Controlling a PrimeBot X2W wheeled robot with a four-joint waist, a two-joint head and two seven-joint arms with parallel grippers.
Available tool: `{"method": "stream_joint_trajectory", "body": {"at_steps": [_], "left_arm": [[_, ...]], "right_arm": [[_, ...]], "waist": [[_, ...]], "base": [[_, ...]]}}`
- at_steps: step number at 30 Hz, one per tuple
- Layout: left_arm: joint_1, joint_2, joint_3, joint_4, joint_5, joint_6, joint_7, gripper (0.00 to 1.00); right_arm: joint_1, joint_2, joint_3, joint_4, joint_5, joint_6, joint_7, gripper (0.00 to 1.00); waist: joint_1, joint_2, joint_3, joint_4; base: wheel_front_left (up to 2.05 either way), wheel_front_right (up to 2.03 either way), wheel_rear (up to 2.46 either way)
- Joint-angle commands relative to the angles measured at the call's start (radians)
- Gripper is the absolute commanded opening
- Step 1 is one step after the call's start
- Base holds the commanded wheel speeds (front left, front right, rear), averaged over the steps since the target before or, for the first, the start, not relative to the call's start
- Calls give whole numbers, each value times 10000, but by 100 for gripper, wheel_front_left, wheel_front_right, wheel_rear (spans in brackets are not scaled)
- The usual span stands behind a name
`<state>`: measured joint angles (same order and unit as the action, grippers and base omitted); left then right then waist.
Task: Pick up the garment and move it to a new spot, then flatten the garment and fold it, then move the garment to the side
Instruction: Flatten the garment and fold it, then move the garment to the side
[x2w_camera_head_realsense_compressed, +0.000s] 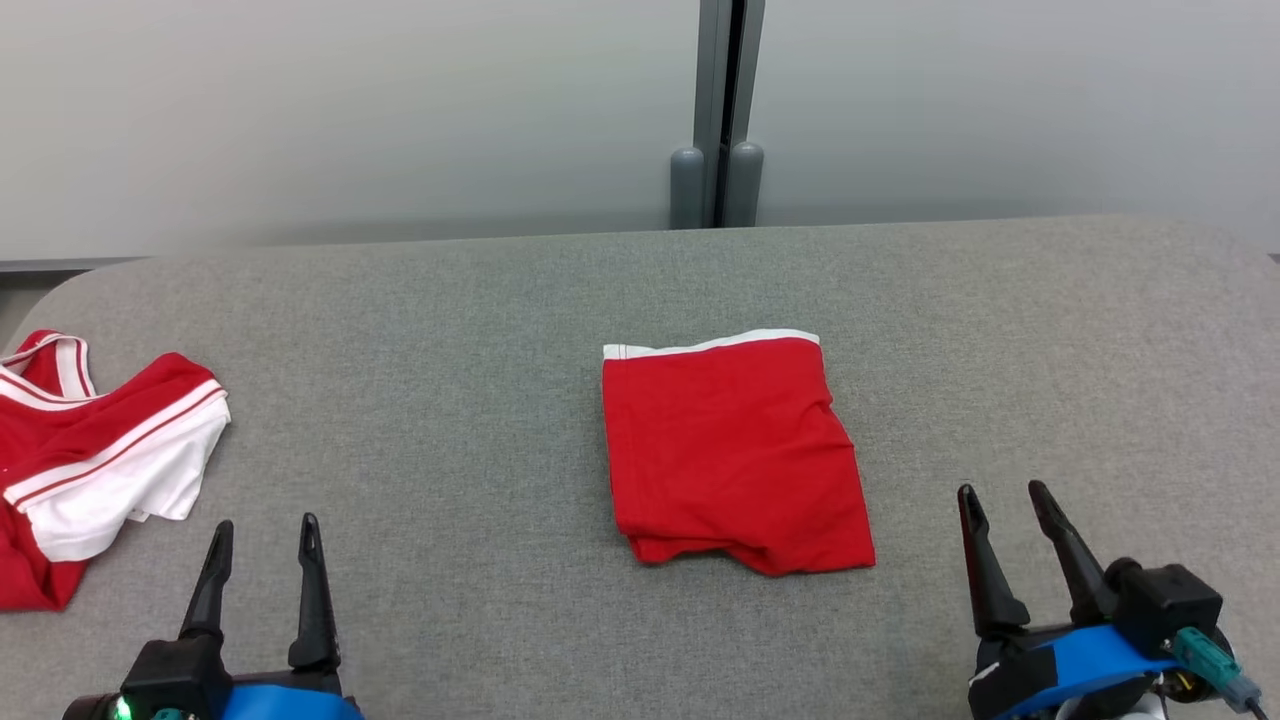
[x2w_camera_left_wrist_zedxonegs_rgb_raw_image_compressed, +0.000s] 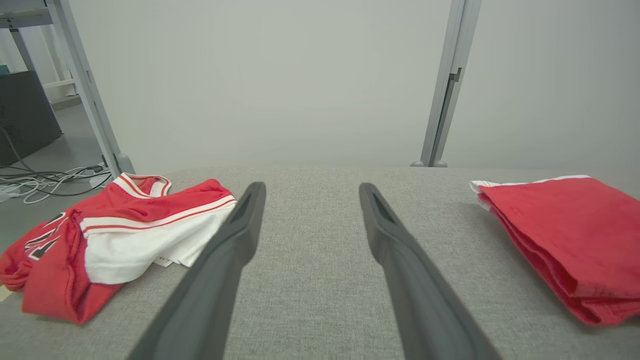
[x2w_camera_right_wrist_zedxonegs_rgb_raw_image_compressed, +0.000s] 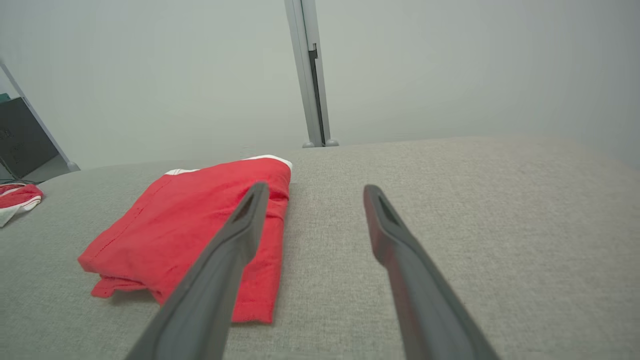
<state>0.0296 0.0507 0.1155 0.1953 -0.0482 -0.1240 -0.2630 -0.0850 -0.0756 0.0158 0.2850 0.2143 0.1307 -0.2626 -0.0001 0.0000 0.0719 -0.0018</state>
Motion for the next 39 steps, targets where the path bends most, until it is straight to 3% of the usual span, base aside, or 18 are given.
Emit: {"method": "stream_joint_trajectory", "body": {"at_steps": [1, 16, 39], "left_arm": [[184, -9, 22, 56, 61, -30, -25, 100], [720, -10, -126, 423, 243, 110, -25, 100], [247, 173, -150, 1273, 160, 59, -25, 100]], "right_arm": [[308, 46, -38, -133, -152, 1, -32, 100], [908, 239, 209, 166, -976, 1, -32, 100], [745, 247, 267, 593, -1016, 1, -32, 100]], "waist": [[1, 0, -116, -47], [1, 0, -707, 320], [1, 0, -737, 372]], "base": [[0, 0, 0], [0, 0, 0], [0, 0, 0]]}}
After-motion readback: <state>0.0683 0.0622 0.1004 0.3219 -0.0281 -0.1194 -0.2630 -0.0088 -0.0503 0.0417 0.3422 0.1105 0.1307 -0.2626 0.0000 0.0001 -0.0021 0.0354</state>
